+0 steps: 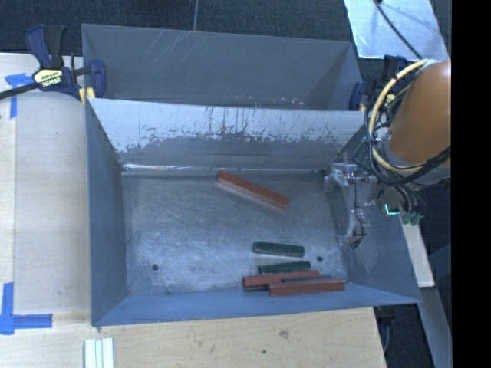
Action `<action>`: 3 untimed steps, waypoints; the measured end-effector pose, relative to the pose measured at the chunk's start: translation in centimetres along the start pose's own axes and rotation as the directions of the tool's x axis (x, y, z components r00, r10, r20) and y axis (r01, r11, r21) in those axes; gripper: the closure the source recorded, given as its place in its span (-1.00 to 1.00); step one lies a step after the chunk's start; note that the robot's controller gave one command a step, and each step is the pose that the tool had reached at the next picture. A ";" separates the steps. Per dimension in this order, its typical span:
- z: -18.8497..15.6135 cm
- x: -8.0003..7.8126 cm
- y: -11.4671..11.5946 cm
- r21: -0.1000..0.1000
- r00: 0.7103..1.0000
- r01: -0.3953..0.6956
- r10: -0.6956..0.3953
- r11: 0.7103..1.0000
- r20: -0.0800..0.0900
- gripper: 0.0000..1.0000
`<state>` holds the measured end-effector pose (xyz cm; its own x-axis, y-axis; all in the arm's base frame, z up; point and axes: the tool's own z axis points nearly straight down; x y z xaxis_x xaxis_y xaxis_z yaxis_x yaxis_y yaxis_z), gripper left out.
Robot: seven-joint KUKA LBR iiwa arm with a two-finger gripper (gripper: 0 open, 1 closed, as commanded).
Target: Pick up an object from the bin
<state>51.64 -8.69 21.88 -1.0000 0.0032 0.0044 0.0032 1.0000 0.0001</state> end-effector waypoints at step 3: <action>14.6 0.2 6.0 0.000 0.991 0.135 -0.135 0.991 0.002 1.00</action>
Offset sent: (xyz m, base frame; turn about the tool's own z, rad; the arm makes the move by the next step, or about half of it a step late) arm -0.0022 0.0132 -0.1342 -0.1948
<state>51.38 -2.65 7.29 -0.9912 -0.1323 0.0026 -0.1323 0.9912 0.0005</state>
